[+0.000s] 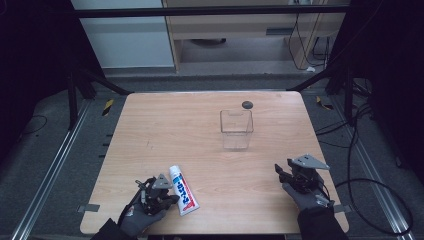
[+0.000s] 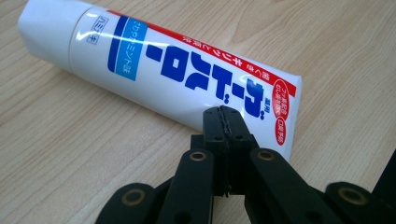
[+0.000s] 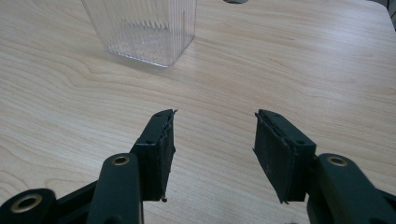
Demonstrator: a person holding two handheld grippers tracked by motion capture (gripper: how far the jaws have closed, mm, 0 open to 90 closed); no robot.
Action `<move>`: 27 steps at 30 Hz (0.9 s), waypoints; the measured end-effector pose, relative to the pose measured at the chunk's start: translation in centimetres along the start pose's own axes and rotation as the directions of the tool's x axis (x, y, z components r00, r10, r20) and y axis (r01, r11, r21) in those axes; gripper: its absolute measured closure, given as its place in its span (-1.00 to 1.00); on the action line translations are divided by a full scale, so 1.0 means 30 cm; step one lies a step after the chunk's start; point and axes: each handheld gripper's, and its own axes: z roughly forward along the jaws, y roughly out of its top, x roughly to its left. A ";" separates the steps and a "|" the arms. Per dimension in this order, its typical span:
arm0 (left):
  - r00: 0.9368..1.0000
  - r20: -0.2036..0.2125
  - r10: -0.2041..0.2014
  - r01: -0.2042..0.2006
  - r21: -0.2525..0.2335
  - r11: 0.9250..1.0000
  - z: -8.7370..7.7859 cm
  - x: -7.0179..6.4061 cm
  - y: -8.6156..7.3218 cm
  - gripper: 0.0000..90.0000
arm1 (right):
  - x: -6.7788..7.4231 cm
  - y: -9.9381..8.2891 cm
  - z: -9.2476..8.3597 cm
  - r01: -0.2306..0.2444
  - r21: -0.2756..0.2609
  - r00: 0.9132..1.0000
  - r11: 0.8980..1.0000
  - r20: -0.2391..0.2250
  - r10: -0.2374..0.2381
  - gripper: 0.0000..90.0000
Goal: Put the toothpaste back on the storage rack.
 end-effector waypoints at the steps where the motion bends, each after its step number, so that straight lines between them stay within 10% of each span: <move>1: 1.000 0.001 0.000 0.000 -0.003 1.000 0.003 -0.002 0.002 0.99 | 0.000 0.000 0.000 0.000 0.000 1.000 1.000 0.000 0.000 0.05; 27: 0.999 -0.009 0.045 -0.045 -0.049 0.998 0.079 -0.025 0.092 0.99 | -0.002 0.001 0.011 0.002 0.007 1.000 1.000 0.006 -0.002 0.02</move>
